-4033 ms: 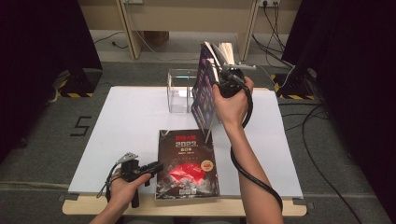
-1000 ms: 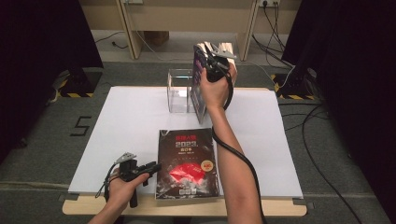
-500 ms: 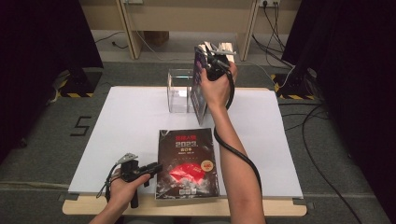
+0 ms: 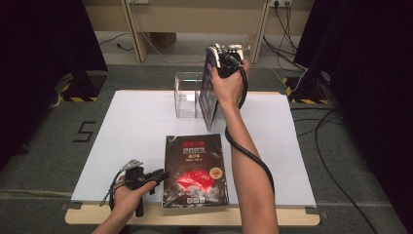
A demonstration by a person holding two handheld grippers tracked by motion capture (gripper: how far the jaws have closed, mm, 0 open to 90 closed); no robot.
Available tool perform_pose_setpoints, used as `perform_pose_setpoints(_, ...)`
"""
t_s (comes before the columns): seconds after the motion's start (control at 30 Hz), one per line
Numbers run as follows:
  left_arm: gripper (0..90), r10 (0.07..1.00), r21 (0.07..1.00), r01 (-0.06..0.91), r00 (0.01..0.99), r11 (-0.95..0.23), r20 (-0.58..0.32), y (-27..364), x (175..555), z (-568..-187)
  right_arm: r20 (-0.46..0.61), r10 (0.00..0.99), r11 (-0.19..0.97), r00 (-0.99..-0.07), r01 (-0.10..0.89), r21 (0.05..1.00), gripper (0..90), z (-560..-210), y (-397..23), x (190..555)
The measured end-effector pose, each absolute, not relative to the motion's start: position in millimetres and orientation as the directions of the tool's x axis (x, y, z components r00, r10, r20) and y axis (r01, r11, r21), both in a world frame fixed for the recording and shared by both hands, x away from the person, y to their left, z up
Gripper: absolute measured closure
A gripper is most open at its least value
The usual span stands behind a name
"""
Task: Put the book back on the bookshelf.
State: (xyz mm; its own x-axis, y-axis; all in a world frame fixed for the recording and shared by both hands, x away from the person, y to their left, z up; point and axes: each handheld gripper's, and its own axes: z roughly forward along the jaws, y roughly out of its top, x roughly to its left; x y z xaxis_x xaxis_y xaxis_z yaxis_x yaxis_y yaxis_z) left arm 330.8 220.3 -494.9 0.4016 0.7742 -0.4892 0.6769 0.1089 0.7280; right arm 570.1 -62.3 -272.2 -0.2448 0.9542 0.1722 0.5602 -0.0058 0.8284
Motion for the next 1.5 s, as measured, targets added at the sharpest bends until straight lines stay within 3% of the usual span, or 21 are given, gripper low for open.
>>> perform_pose_setpoints(0.3, 64.5, 0.775, 0.728, 0.677, 0.402, 0.107, -0.488, 220, 331, -495, 0.145, 0.964, 0.022, -0.223, 0.610, 0.792, 82.7, -269, -61, 578)
perform_pose_setpoints(0.7, 64.7, 0.776, 0.724, 0.681, 0.396, 0.110, -0.491, 221, 331, -496, 0.125, 0.967, -0.005, -0.222, 0.473, 0.881, 83.1, -275, -55, 570)
perform_pose_setpoints(1.2, 64.7, 0.774, 0.722, 0.683, 0.399, 0.106, -0.492, 220, 330, -497, 0.088, 0.974, 0.023, -0.208, 0.480, 0.877, 82.8, -284, -50, 575)
perform_pose_setpoints(1.5, 64.7, 0.771, 0.723, 0.683, 0.406, 0.102, -0.491, 218, 329, -497, 0.083, 0.969, 0.037, -0.231, 0.472, 0.881, 69.5, -276, -59, 563)
